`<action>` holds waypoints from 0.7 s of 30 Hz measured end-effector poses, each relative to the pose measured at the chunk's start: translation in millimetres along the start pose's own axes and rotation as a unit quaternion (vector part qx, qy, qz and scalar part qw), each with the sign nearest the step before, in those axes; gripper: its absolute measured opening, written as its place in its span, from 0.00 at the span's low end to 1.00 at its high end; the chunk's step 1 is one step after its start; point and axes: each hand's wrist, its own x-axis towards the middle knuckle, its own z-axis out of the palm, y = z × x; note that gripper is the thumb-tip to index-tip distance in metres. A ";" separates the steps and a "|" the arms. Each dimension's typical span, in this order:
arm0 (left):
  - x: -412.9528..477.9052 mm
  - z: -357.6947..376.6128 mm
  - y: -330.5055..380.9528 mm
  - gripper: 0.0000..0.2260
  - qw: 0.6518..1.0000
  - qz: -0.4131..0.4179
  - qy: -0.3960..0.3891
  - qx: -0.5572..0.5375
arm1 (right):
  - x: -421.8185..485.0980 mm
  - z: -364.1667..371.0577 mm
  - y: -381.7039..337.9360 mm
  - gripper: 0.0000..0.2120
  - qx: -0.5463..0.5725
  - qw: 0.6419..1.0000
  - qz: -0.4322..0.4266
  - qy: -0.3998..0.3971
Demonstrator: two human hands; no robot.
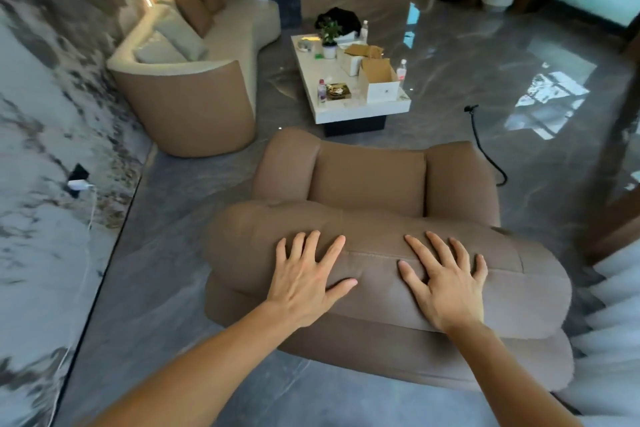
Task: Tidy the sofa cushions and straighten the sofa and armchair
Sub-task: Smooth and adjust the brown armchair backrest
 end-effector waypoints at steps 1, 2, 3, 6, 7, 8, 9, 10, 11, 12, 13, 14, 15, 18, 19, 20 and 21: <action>-0.3 -1.4 8.6 0.33 1.000 -0.006 0.001 -0.003 | 0.7 -3.4 7.7 0.31 0.003 1.000 -0.003 0.001; -1.0 -1.8 16.5 0.33 1.000 -0.012 0.002 -0.006 | 0.9 -6.5 14.4 0.31 0.005 1.000 -0.004 0.001; -2.3 -1.4 24.2 0.33 1.000 -0.020 0.004 -0.010 | 0.8 -9.1 20.4 0.31 0.006 1.000 -0.005 0.000; -7.6 5.5 46.2 0.34 0.999 -0.032 0.011 -0.022 | -2.7 -13.5 38.0 0.31 -0.001 1.000 -0.010 -0.008; -9.9 8.4 52.6 0.34 0.999 -0.036 0.014 -0.025 | -5.1 -14.2 43.4 0.31 -0.005 1.000 -0.015 -0.009; -12.2 11.1 58.3 0.34 0.999 -0.040 0.017 -0.028 | -7.7 -15.0 48.4 0.30 -0.008 1.000 -0.019 -0.010; -14.0 12.9 63.4 0.35 0.999 -0.042 0.017 -0.028 | -10.0 -16.1 53.3 0.30 -0.008 1.000 -0.022 -0.010; -15.9 14.7 67.6 0.35 0.999 -0.042 0.018 -0.026 | -11.8 -17.2 57.4 0.30 -0.005 1.000 -0.024 -0.010; -17.5 15.7 71.0 0.35 0.999 -0.043 0.017 -0.023 | -13.5 -18.9 60.4 0.29 -0.004 1.000 -0.024 -0.012; -18.4 16.3 72.5 0.36 0.999 -0.043 0.015 -0.022 | -14.8 -20.2 62.4 0.29 -0.003 1.000 -0.026 -0.014; -18.6 16.2 72.0 0.36 0.999 -0.040 0.012 -0.023 | -16.2 -21.2 63.4 0.29 -0.001 0.999 -0.026 -0.018; -17.9 16.0 69.9 0.37 0.999 -0.033 0.010 -0.022 | -16.9 -21.9 64.3 0.30 0.002 0.999 -0.027 -0.021; -16.8 14.6 66.9 0.37 0.999 -0.026 0.006 -0.018 | -16.7 -23.8 64.3 0.29 0.006 0.999 -0.027 -0.022; -16.7 7.9 48.1 0.37 1.000 -0.022 -0.003 -0.007 | -9.6 -28.4 60.3 0.24 0.018 0.999 -0.004 -0.041; -18.2 4.3 38.9 0.36 1.000 -0.030 -0.005 -0.005 | -5.5 -30.9 54.0 0.23 0.021 0.998 0.011 -0.051; -19.8 1.1 28.2 0.35 0.999 -0.039 -0.005 -0.001 | -0.4 -33.1 44.5 0.23 0.022 0.997 0.027 -0.062; -22.0 -2.5 15.7 0.33 0.999 -0.048 -0.010 -0.001 | 5.0 -35.7 31.1 0.24 0.019 0.996 0.038 -0.075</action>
